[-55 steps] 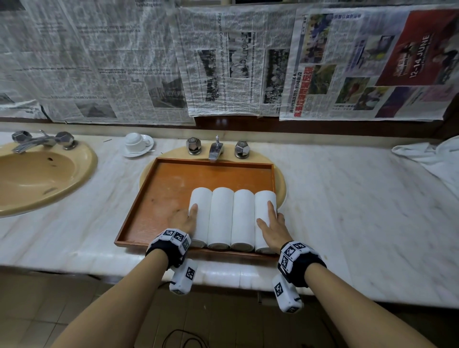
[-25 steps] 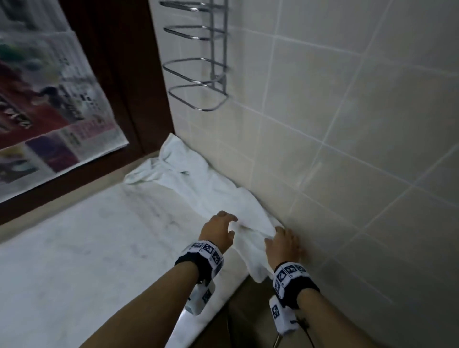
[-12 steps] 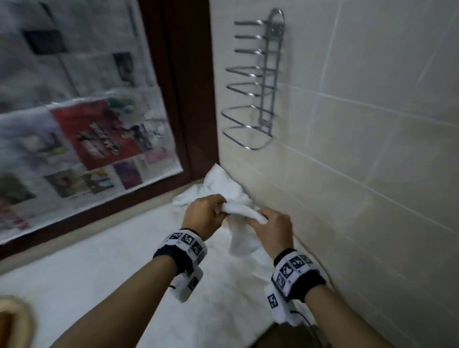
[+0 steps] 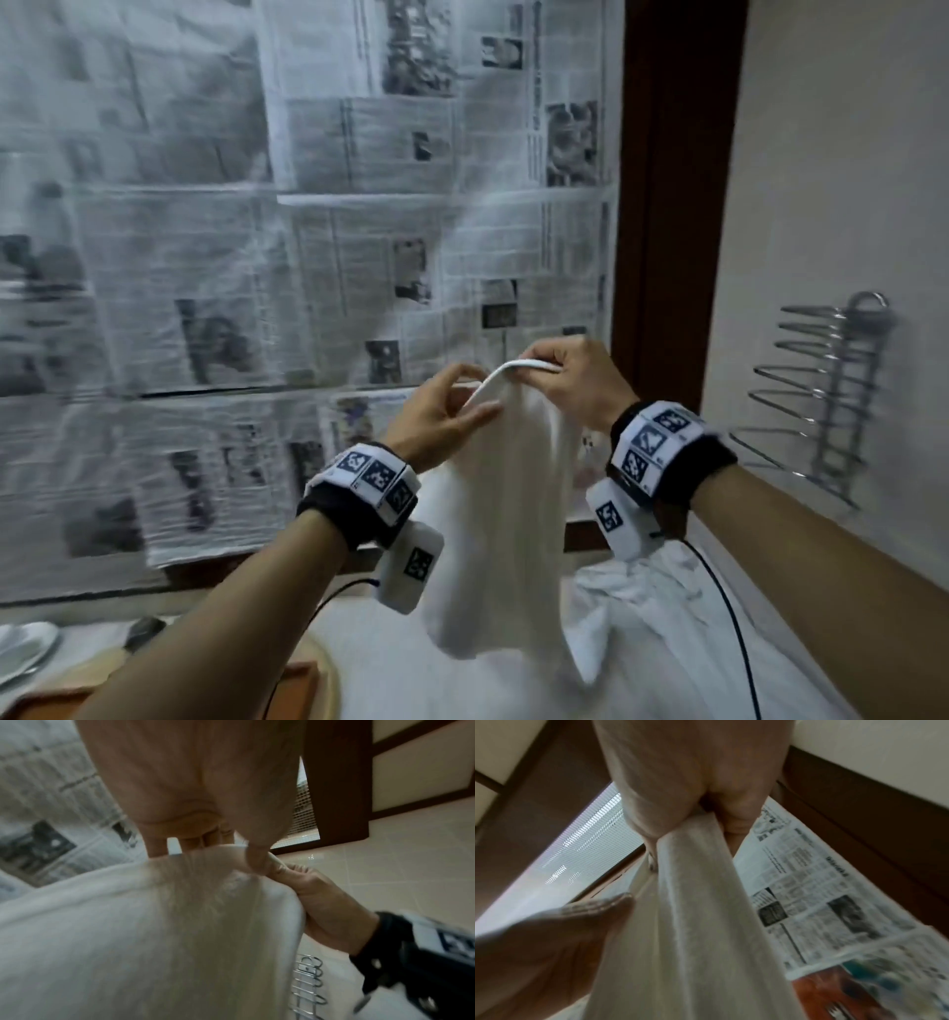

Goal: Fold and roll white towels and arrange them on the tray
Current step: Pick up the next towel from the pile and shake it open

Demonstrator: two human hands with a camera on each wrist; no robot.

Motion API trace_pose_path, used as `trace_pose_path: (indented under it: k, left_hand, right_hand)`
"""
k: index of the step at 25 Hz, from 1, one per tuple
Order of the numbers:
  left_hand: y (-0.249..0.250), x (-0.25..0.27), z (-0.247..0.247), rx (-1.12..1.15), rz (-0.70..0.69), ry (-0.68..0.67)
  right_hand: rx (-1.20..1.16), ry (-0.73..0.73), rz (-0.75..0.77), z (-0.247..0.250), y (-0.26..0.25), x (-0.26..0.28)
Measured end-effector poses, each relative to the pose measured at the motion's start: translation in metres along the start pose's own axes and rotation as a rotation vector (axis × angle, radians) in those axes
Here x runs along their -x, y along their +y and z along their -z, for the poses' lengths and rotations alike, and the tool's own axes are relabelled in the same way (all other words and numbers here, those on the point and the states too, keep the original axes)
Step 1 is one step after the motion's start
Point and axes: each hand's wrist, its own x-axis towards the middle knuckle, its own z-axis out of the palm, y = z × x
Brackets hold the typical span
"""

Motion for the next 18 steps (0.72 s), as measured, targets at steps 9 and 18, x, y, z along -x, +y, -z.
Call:
trace_pose_path:
  k: [9, 18]
  left_hand:
    - [0.004, 0.001, 0.099, -0.455, 0.046, 0.077]
    - [0.04, -0.017, 0.186, -0.402, 0.013, 0.252]
  right_hand:
    - [0.164, 0.015, 0.002, 0.006, -0.056, -0.065]
    - [0.145, 0.198, -0.103, 0.063, -0.058, -0.069]
